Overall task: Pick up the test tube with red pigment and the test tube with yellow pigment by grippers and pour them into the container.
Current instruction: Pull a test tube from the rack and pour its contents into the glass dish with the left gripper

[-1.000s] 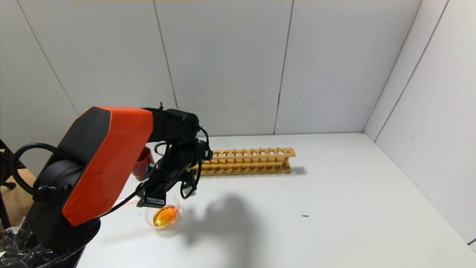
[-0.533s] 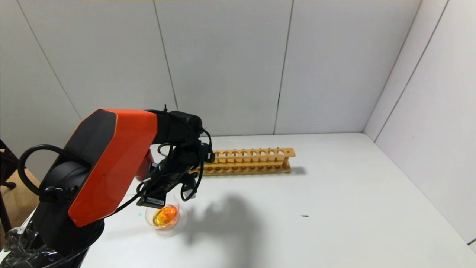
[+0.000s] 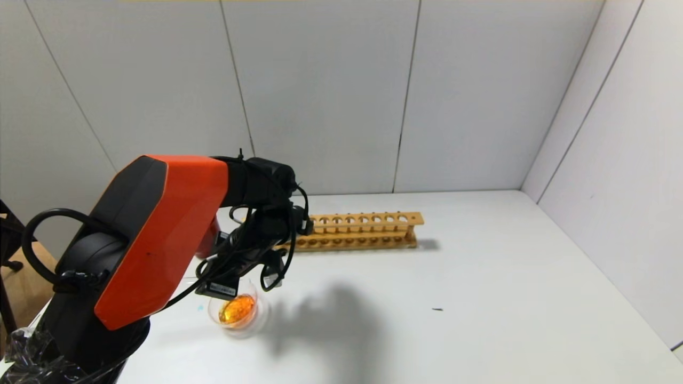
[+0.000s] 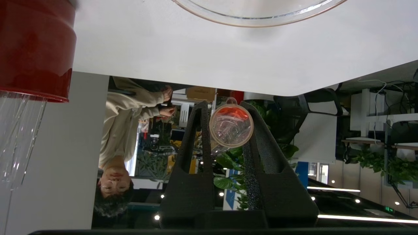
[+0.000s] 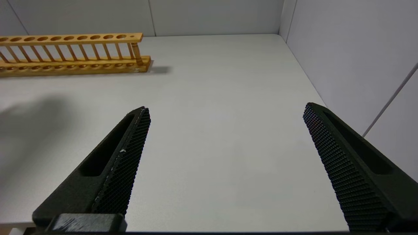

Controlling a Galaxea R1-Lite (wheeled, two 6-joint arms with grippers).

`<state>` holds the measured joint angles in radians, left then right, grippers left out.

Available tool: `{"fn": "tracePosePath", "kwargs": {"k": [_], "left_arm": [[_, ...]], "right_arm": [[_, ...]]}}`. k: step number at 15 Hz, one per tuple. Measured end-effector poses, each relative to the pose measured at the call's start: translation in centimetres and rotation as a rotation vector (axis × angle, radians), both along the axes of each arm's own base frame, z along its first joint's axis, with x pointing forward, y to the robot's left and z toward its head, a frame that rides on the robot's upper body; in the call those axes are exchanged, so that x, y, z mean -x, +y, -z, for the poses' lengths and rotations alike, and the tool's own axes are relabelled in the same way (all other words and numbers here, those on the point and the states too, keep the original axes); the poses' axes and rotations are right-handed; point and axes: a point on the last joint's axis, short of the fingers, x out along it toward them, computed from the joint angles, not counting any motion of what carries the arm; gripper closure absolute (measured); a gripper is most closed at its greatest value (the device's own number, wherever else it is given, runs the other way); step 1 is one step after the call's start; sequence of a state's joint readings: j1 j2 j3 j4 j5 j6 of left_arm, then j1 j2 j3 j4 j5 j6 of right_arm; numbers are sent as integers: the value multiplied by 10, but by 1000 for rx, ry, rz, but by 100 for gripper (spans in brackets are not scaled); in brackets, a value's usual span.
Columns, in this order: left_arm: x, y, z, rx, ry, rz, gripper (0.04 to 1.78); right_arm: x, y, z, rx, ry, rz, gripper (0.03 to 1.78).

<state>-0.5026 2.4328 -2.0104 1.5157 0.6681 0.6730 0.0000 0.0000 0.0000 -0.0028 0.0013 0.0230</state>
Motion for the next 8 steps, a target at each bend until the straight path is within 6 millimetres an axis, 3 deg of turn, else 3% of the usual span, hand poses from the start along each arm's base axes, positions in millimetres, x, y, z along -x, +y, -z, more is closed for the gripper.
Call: {"fn": "tracePosePath", "kwargs": {"k": [8], "left_arm": [[4, -6, -2, -7, -4, 19, 151]], "right_arm": [[0, 0, 0, 0, 0, 0, 10]]}}
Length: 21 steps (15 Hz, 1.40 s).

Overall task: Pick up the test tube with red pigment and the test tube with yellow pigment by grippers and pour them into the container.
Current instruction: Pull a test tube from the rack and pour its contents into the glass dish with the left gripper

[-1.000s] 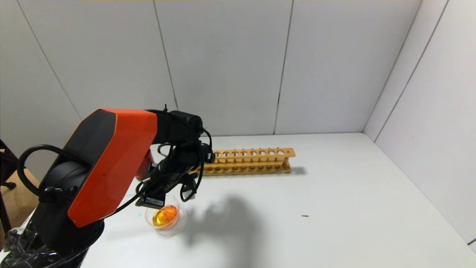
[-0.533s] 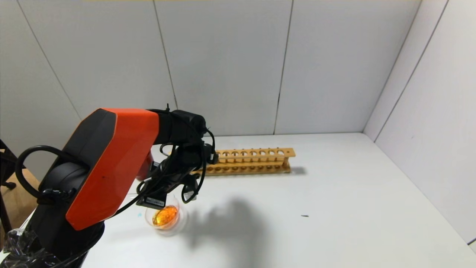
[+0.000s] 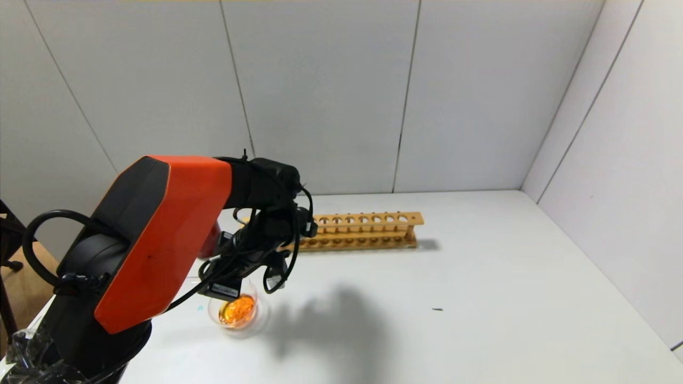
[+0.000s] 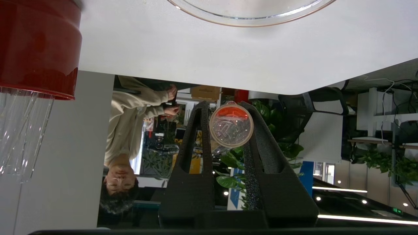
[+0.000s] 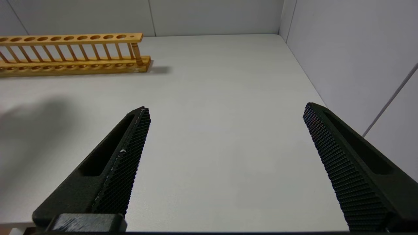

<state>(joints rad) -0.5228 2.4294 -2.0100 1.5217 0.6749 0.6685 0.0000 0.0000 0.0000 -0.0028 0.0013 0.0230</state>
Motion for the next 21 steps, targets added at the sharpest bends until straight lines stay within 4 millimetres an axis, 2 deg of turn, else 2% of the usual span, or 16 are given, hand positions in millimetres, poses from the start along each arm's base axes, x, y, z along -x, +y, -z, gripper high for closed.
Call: {"fn": "tracePosePath", "kwargs": {"k": [21], "left_arm": [[3, -2, -6, 8, -26, -5, 151]], "right_arm": [[0, 0, 0, 0, 0, 0, 10]]}}
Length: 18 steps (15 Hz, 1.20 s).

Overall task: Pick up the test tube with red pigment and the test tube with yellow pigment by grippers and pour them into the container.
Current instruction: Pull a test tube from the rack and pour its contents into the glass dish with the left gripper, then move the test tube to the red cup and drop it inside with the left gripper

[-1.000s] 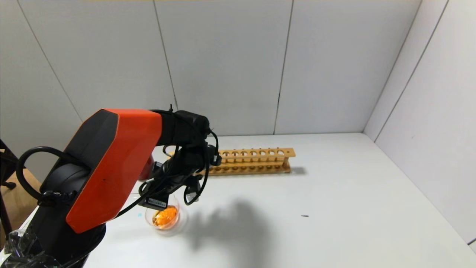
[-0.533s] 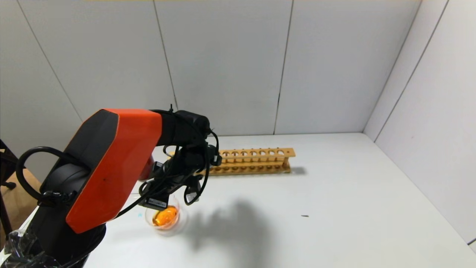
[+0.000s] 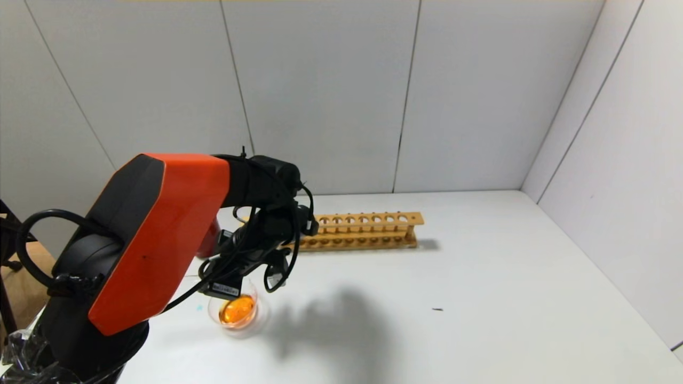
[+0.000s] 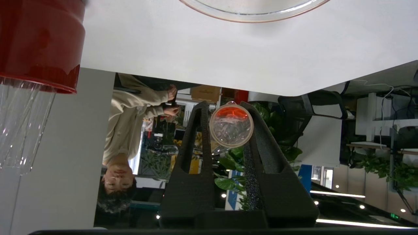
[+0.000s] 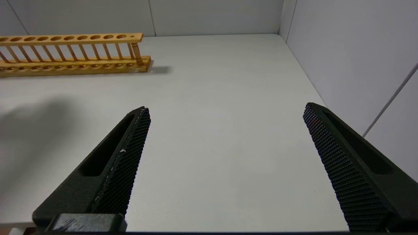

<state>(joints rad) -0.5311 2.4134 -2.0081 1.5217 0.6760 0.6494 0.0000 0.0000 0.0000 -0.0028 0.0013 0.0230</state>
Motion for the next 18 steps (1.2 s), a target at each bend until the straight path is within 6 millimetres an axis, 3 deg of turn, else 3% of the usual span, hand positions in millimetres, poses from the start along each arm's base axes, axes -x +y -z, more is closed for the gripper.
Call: {"fn": "tracePosePath", "kwargs": {"k": [4, 12, 18], "left_arm": [[4, 3, -17, 70, -85, -64, 151], [5, 9, -43, 329, -527, -569, 151], [18, 39, -86, 494, -775, -863, 151]], "right_arm": [[0, 0, 0, 0, 0, 0, 10], [0, 0, 0, 0, 0, 0, 10], [0, 0, 0, 0, 0, 0, 10]]}}
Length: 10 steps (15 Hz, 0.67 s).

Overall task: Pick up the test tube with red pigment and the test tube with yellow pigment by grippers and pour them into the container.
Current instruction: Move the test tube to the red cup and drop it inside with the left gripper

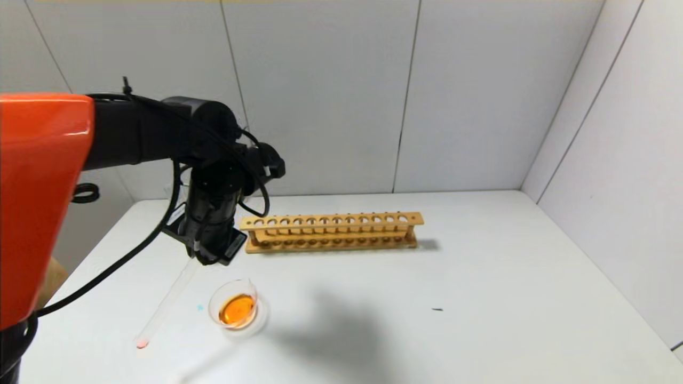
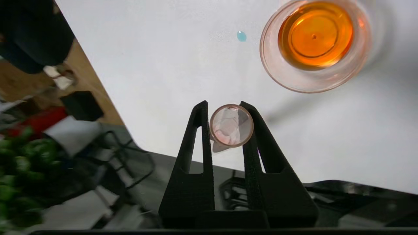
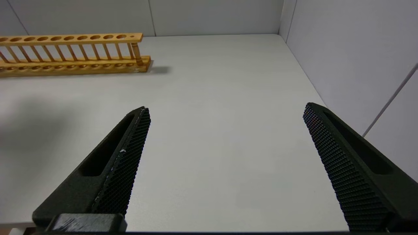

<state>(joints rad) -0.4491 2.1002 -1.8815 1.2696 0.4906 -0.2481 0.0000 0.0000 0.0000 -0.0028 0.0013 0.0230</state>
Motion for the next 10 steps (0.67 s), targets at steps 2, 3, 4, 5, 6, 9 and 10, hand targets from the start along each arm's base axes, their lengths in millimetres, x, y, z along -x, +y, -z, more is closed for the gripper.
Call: {"fn": "tracePosePath", "kwargs": {"k": [2, 3, 4, 5, 6, 9, 10], "left_arm": [[2, 12, -19, 55, -104, -71, 151], [0, 17, -29, 87, -175, -106, 151], [-3, 23, -39, 124, -250, -151, 151], [-6, 30, -47, 147, -301, -187, 151], [-6, 37, -52, 155, -331, -216, 151], [-12, 49, -63, 191, -429, -280, 151], [-17, 55, -66, 204, -466, -297, 151]], "right_arm": [[0, 0, 0, 0, 0, 0, 10], [0, 0, 0, 0, 0, 0, 10], [0, 0, 0, 0, 0, 0, 10], [0, 0, 0, 0, 0, 0, 10], [0, 0, 0, 0, 0, 0, 10], [0, 0, 0, 0, 0, 0, 10], [0, 0, 0, 0, 0, 0, 10]]}}
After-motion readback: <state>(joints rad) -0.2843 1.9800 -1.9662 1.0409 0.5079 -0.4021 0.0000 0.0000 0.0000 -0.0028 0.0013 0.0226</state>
